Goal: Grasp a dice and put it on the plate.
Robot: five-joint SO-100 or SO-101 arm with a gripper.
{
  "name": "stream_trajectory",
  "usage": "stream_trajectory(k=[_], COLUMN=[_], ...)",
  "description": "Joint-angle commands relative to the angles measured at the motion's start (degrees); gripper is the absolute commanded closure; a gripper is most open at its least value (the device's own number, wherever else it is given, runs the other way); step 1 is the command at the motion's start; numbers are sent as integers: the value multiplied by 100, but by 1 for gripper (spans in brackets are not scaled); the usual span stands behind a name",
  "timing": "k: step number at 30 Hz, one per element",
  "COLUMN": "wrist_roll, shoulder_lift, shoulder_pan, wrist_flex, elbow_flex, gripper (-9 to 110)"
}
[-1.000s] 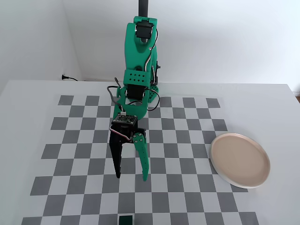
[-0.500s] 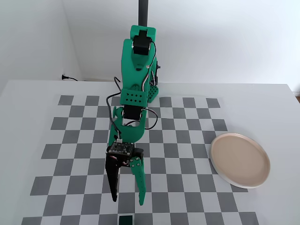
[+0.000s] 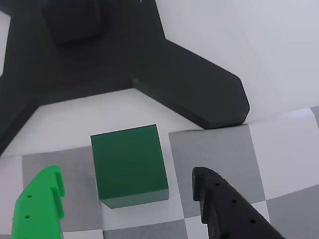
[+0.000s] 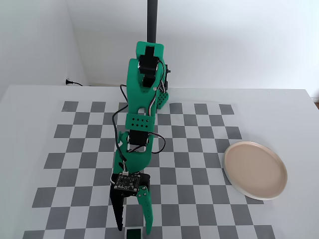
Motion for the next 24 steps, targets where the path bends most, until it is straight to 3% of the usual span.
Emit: stream_trajectory(k=[1, 20, 24], wrist_roll=[-70, -229, -229], shoulder_lift=[-123, -1081, -1090], shoulder_pan=[-9, -62, -97], wrist_flex=[-35, -229, -229], elbow_flex=[-686, -1415, -1415], gripper=[79, 81, 96])
